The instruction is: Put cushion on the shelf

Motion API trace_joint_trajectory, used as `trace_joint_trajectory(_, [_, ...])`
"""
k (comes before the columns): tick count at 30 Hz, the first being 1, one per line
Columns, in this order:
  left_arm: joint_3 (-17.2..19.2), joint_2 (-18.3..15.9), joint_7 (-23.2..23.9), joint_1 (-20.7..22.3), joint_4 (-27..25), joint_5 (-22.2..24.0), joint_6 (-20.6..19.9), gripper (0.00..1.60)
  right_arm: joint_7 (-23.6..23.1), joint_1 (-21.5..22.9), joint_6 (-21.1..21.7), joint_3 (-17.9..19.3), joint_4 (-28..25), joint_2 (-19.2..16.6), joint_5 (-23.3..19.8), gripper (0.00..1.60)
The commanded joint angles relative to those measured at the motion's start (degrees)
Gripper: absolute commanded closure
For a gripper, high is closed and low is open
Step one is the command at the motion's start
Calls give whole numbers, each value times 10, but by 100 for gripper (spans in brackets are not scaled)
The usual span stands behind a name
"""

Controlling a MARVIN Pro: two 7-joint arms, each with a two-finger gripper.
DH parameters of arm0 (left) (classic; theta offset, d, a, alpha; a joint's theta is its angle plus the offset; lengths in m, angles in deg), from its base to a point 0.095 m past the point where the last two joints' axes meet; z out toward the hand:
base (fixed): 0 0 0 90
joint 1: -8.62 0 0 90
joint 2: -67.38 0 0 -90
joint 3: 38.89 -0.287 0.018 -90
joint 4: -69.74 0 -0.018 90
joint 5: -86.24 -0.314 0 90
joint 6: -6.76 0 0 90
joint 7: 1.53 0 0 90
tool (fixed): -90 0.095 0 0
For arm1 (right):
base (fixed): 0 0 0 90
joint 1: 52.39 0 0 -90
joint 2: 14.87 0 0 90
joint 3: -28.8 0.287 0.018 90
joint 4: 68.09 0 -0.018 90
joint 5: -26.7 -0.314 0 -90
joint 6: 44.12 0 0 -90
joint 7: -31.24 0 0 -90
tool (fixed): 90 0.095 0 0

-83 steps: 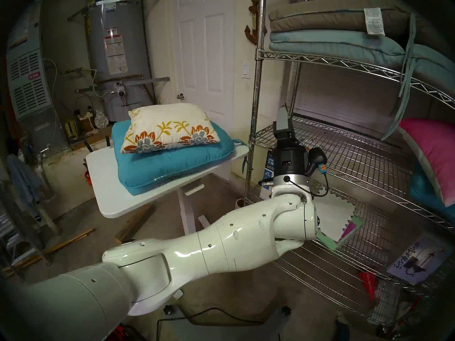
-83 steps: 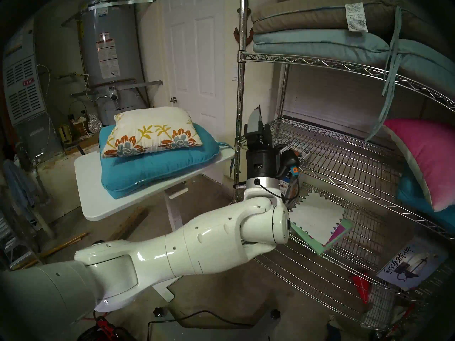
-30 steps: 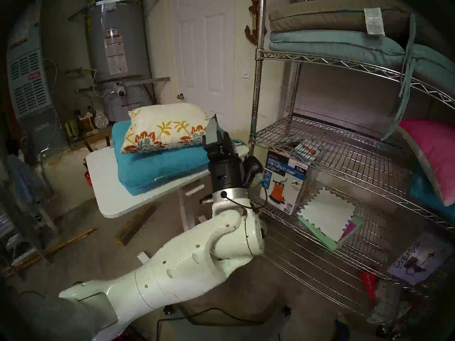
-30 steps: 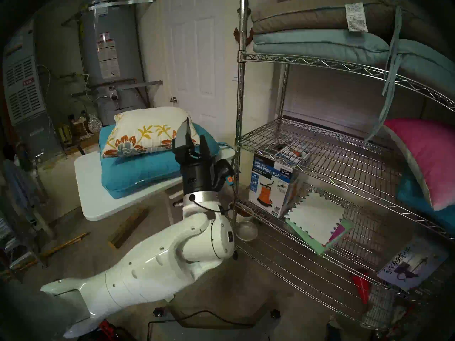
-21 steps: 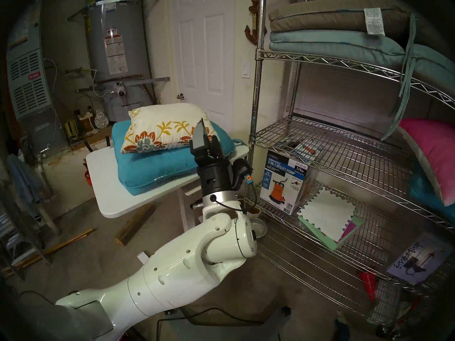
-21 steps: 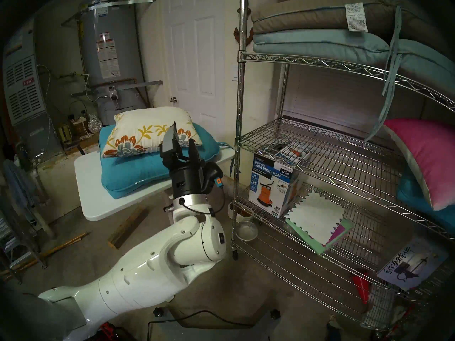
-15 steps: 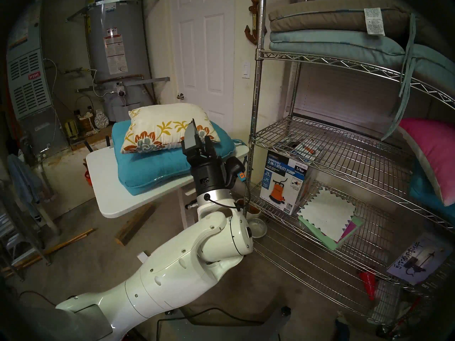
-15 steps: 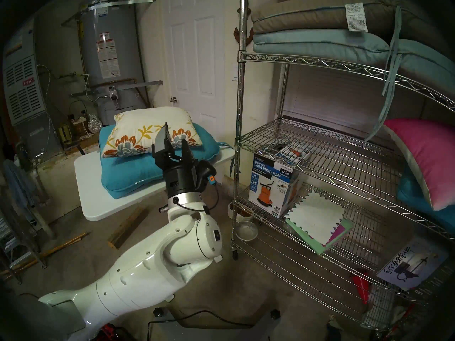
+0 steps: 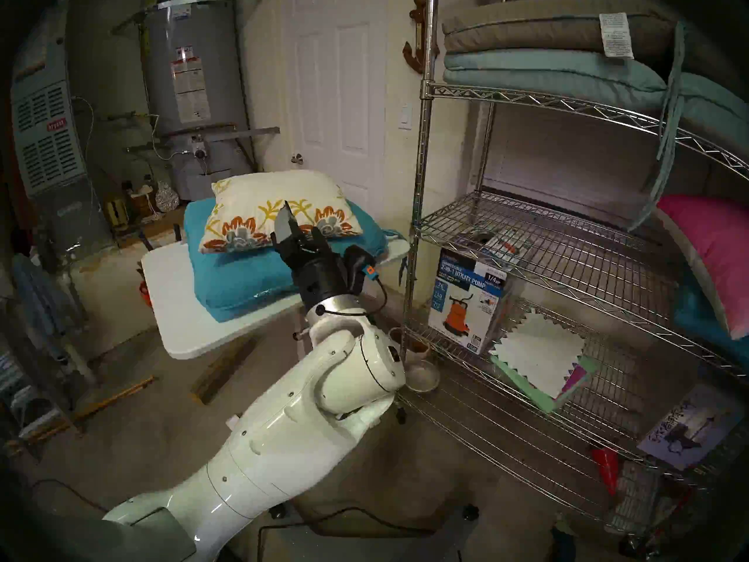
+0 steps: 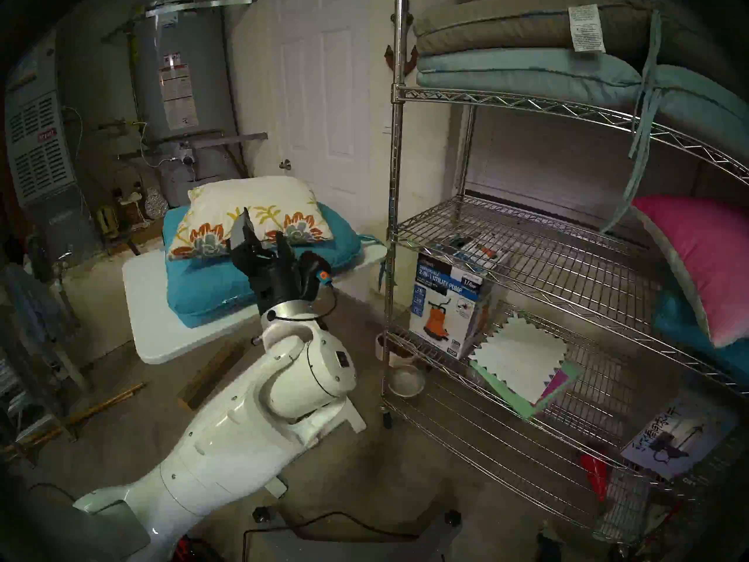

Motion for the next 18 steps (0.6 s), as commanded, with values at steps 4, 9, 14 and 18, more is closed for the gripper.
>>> trace_joint_trajectory(4, [13,47,2,35,41,23,12,0,2,-6,4,-2,7,13,0,0])
trace_joint_trajectory(9, [7,65,5,63,53,31,26,0,2,-6,4,-2,7,12,0,0])
trace_joint_trajectory(14, [8,74,2,73,68,38,36,0,2,-6,4,-2,7,12,-1,0])
trace_joint_trajectory(18, [9,79,-1,78,77,42,42,0,2,-7,5,-2,7,13,-1,0])
